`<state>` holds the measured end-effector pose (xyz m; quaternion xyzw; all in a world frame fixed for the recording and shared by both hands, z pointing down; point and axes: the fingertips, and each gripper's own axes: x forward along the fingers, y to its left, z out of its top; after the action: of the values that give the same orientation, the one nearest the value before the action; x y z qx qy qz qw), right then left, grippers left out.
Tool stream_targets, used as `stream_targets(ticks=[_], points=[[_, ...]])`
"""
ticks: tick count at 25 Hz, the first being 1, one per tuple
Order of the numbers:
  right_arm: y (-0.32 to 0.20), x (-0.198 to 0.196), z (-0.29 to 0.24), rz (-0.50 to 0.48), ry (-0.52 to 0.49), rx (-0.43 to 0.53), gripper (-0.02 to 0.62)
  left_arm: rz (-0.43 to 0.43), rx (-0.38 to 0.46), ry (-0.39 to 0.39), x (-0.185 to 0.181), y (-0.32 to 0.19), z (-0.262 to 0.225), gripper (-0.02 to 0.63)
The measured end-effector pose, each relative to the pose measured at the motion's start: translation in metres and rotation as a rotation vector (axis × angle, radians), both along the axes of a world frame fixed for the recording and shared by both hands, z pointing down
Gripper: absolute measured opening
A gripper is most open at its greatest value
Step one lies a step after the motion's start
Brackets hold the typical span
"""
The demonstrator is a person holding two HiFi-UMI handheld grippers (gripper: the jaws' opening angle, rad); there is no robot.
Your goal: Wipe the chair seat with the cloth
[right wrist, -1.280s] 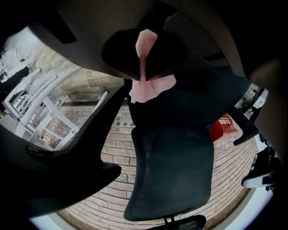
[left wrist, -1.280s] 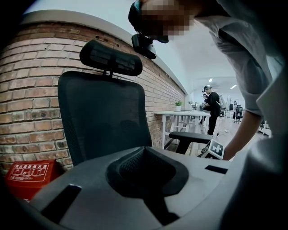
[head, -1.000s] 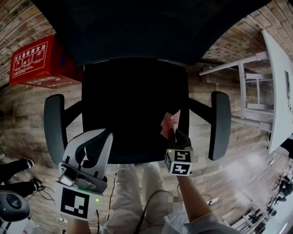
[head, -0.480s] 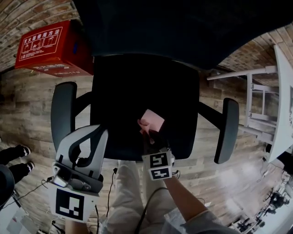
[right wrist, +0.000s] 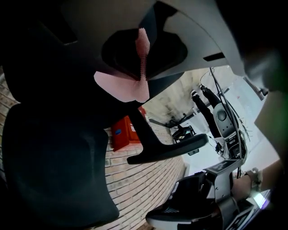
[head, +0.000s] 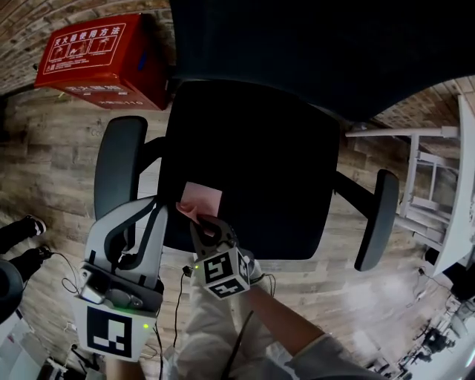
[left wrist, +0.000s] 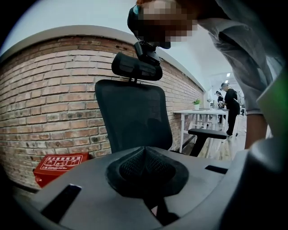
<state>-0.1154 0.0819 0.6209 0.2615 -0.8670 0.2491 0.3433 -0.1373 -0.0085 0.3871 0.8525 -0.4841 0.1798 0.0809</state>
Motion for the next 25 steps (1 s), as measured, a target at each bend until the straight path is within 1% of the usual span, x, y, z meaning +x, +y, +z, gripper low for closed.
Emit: stream_targets(ticks=[2,5,7,11,14,17,21,25], points=[[0.005,-0.016,-0.001,-0.036,-0.012,-0.003,0.052,-0.013,0.000,0.002,-0.006,0.001,0.000,0.018],[0.019,-0.039,-0.002,-0.125,-0.024,0.003,0.052,-0.014,-0.001,0.001,-0.009,0.003,0.001,0.018],[0.027,-0.049,-0.003,-0.165,-0.033,0.001,0.052,-0.016,-0.002,0.004,-0.010,0.003,0.003,0.018],[0.035,-0.057,-0.002,-0.177,-0.043,-0.015,0.052,-0.020,-0.004,0.008,-0.011,0.003,0.005,0.018],[0.035,-0.050,0.001,-0.151,-0.032,-0.024,0.052,-0.015,-0.004,0.008,-0.010,0.001,0.005,0.018],[0.030,-0.030,0.006,-0.096,-0.005,-0.030,0.052,-0.004,-0.005,0.009,-0.005,-0.001,0.006,0.018],[0.025,0.006,0.012,-0.021,0.035,-0.031,0.052,0.026,0.001,0.013,0.008,-0.005,0.005,0.018],[0.019,0.054,0.016,0.113,0.077,-0.046,0.052,0.059,0.002,0.016,0.026,-0.009,0.004,0.018]])
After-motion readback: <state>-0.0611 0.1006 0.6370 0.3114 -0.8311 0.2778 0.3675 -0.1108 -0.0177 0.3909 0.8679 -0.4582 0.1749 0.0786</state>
